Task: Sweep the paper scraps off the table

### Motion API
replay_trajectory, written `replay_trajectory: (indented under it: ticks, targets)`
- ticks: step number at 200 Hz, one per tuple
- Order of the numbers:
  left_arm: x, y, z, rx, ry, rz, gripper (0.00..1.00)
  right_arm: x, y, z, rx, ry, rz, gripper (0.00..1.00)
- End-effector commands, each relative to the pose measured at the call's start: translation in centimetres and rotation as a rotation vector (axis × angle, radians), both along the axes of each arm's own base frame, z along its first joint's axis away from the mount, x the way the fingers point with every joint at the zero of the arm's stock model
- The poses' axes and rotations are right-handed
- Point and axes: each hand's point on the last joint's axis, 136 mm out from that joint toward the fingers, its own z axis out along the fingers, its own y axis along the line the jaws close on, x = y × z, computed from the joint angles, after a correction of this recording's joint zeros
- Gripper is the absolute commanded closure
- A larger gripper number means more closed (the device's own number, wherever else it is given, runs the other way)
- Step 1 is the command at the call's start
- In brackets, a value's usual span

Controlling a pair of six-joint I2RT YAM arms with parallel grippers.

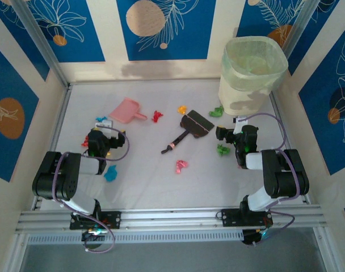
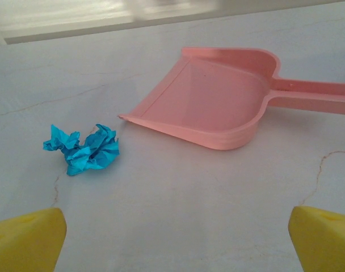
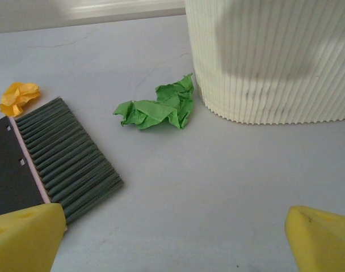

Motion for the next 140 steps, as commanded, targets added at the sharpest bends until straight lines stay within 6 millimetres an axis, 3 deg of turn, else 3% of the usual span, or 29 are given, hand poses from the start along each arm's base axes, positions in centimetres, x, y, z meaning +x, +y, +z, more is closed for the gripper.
replay_trajectory:
  ticks: [1,41,61,81,112,140]
  targets:
    - [0.5,0.2,0.6,0.001,-0.018,-0.011,0.00,0.4,0.1,1.0,0.010,-0.032,0.008,0.01]
    - [0.5,0.3,0.8,0.003,-0.027,-0.006,0.00,0.6,0.2,1.6,0.001,-0.027,0.006,0.01]
    - [0.4,1.8,2.0,0.008,-0.017,0.087,0.00,1.4,0.1,3.5,-0.013,0.037,-0.020,0.01]
    - [0.0,2.6,4.7,0.012,-0.020,0.133,0.00,0.7,0.2,4.7,0.009,0.087,-0.040,0.01]
    - [-0.5,3.0,11.1,-0.045,-0.120,0.167,0.00,-1.2,-0.2,9.7,0.123,-0.022,-0.129,0.01]
    - [-0.8,2.0,14.3,-0.091,-0.119,0.100,0.00,-3.7,-2.9,10.5,0.295,0.232,-0.320,0.01]
